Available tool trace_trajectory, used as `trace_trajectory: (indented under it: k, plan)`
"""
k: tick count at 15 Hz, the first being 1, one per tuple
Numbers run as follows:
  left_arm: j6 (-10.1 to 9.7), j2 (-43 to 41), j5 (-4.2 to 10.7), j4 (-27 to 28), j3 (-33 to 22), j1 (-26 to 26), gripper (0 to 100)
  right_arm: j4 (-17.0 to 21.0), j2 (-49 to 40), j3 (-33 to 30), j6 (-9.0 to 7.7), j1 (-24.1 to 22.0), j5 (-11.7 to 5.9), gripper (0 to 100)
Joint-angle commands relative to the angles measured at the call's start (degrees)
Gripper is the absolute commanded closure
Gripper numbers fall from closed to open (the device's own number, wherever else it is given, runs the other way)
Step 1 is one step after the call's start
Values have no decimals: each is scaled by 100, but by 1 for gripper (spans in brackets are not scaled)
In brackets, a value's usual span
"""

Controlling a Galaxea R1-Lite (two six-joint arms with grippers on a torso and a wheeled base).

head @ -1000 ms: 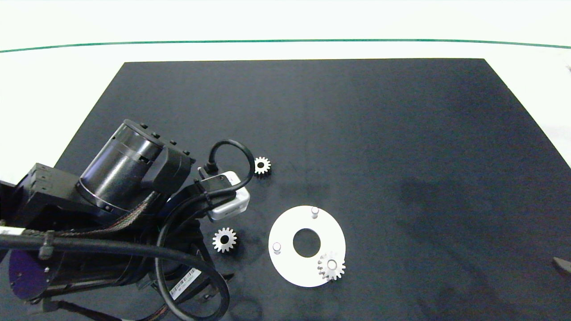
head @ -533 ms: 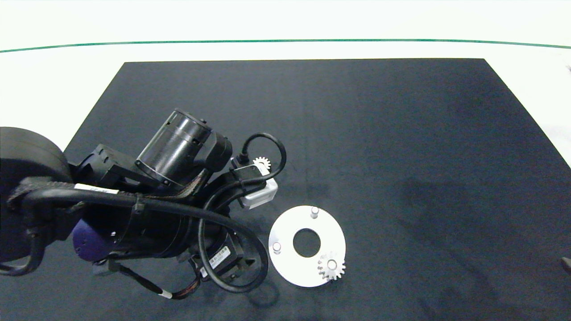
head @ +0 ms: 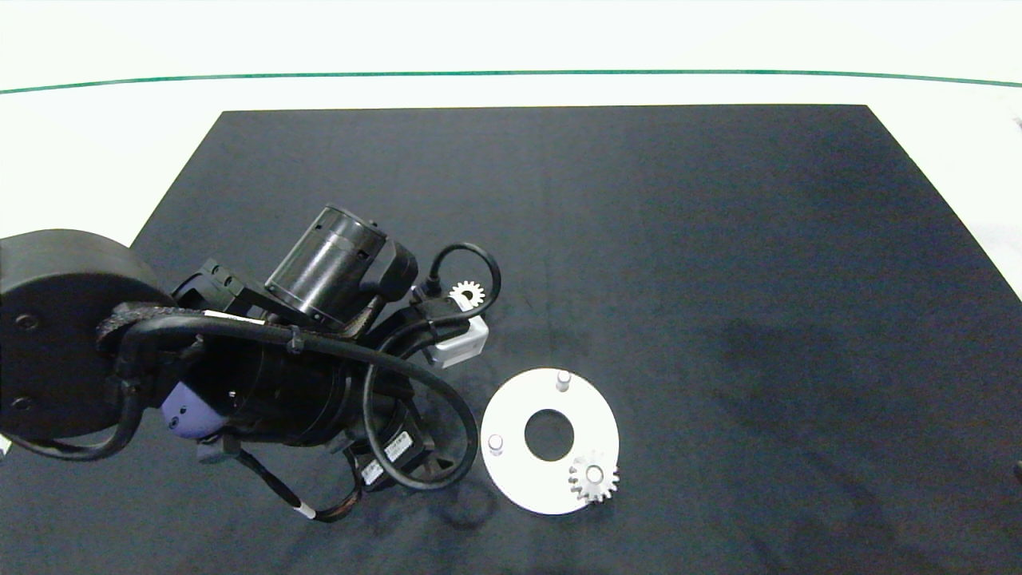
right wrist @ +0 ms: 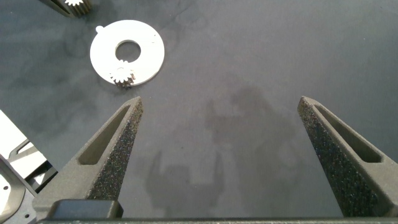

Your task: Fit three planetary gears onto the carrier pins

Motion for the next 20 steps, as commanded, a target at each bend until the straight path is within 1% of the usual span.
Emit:
trace_trajectory:
  k: [1,2,4,6,7,11,14,17,19,20]
  plan:
    - [-121,-228,-200,17,59,118,0,14,9,7,-15,3,-6,0]
    - [-156,-263,-226,17,147,118,0,23,18,7,-41,3,-6,0]
    - [-156,-333,-226,-62,402,118,0,23,27,16,-50,3,-6,0]
    - [-121,-386,-235,-827,903,197,0,23,53,42,-50,3,-6,0]
    - [-104,-377,-244,-1073,1008,206,0,23,62,42,-50,3,-6,0]
    - [-95,-325,-244,-1108,1035,197,0,23,71,69,-50,3,-15,0]
    - [-104,-333,-244,-1108,1078,214,0,23,71,95,-85,3,-15,0]
    - [-69,-298,-244,-1073,1078,293,0,23,18,139,-103,3,-32,0]
    - [-69,-245,-244,-1073,1087,302,0,23,0,201,-208,-6,-23,0]
    - [-25,-237,-244,-1064,1087,337,0,23,-8,245,-252,-6,-23,0]
